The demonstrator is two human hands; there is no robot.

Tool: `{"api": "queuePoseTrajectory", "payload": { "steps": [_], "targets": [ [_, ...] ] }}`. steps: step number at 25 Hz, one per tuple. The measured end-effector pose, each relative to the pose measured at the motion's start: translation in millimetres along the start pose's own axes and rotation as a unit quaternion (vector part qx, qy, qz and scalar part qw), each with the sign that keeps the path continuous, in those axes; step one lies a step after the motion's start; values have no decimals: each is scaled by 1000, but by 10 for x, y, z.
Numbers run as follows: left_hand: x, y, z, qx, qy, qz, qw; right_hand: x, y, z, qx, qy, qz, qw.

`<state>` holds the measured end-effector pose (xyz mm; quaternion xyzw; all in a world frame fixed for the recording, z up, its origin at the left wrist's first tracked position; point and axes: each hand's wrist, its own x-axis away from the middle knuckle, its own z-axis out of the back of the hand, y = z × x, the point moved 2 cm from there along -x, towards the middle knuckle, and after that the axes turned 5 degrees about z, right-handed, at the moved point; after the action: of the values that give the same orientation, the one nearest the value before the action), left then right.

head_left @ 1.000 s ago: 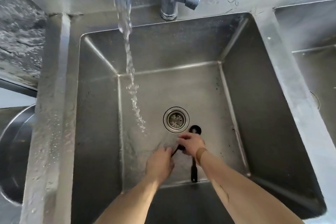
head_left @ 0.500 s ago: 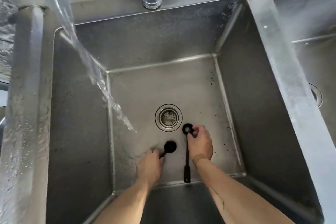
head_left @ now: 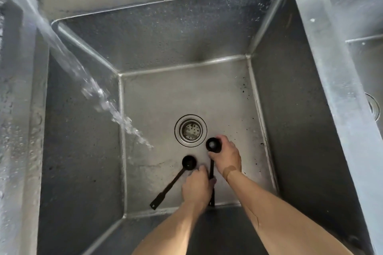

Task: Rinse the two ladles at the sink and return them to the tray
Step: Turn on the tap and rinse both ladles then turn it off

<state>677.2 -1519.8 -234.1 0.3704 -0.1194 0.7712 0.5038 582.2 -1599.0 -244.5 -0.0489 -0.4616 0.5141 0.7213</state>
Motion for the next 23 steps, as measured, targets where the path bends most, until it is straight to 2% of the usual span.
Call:
{"api": "queuePoseTrajectory", "payload": {
  "steps": [4, 6, 8, 10, 12, 14, 19, 23],
  "targets": [
    [-24, 76, -40, 36, -14, 35, 999, -29, 14, 67, -64, -2, -7, 998],
    [-37, 113, -22, 112, -50, 45, 991, -26, -8, 144, -106, 0, -12, 994],
    [4, 160, 36, 287, -109, 56, 950, 14, -93, 225, -158, -9, -15, 987],
    [91, 191, 171, 445, -162, 91, 876, 37, -254, 301, -237, -18, -18, 971],
    [173, 162, 361, 520, -198, 103, 825, 68, -490, 367, -274, -31, -2, 961],
    [273, 66, 623, 570, -208, 97, 789, 147, -786, 400, -291, -49, 21, 955],
    [499, -367, 1245, 668, -163, 82, 721, 354, -1494, 237, -325, -148, 30, 934],
    [599, -758, 1449, 675, -140, 101, 717, 471, -1838, -31, -331, -217, 24, 918]
  ]
}}
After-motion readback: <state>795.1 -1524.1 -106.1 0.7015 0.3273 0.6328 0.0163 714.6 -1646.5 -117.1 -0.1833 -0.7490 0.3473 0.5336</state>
